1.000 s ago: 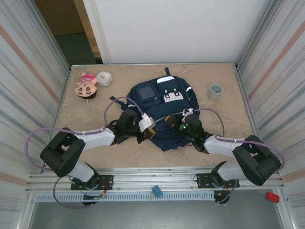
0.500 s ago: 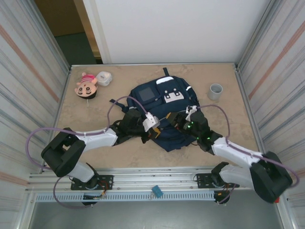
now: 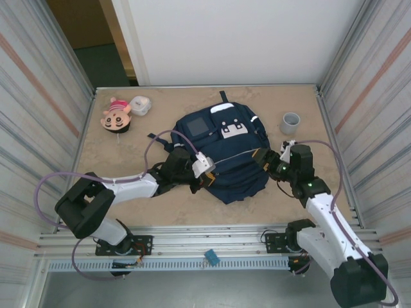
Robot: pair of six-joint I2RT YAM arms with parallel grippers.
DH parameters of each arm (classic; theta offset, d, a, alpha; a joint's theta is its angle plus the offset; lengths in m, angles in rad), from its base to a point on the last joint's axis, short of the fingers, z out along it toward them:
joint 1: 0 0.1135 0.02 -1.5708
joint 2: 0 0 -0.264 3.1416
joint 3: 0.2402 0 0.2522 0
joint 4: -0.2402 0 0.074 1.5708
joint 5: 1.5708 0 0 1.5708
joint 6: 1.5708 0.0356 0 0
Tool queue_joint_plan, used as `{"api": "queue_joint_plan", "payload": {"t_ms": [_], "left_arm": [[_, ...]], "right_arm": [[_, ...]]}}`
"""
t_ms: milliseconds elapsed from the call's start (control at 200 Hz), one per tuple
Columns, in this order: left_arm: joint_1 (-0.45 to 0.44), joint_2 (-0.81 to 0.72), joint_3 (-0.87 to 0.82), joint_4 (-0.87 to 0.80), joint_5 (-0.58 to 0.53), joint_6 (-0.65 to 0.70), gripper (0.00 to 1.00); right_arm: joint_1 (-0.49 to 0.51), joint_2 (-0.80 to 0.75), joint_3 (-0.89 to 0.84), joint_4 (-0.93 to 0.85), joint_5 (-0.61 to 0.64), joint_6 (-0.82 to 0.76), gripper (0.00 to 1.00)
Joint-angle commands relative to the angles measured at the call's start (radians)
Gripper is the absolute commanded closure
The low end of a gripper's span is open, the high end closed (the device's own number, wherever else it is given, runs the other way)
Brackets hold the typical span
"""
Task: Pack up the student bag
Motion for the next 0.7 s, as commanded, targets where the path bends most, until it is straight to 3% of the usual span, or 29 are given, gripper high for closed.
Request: {"api": "queue_joint_plan", "payload": {"t_ms": [0,511,697], "left_arm": [[-0.018,-0.041,0.012,-0.025,-0.023,-0.022,1.00],[-0.161,-0.039,0.069,-0.091,-0.312,-0.225,1.00],[-0.196,-0.028,0.101,-0.105,-0.371,-0.269,1.00]], "right_arm": [[0.013,0.029,-0.033,0.113,-0.122,0.023,0.35],[0.098,0.207,-0.072,0.312,-0.065,0.081,0.49],[0.120,0.241,-0.085,0.370,-0.041,0.099,0.62]]}}
